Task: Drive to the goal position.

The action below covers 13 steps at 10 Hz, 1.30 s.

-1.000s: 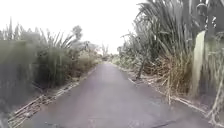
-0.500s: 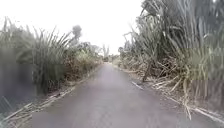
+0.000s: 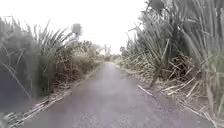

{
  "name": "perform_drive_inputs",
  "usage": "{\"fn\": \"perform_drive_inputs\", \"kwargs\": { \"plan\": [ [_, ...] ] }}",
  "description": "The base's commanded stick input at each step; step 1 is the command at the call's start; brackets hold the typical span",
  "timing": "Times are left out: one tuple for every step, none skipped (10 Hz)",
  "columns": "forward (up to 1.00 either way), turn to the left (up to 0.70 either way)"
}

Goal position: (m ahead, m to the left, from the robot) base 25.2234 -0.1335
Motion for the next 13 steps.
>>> {"fn": "perform_drive_inputs", "kwargs": {
  "plan": [
    [0.85,0.0],
    [0.85,0.0],
    [0.85,0.0],
    [0.85,0.0],
    [0.85,0.0],
    [0.85,0.0],
    [0.85,0.0],
    [0.85,0.0],
    [0.85,0.0],
    [0.85,0.0],
    [0.85,0.0],
    [0.85,0.0],
    [0.85,0.0]
  ]
}}
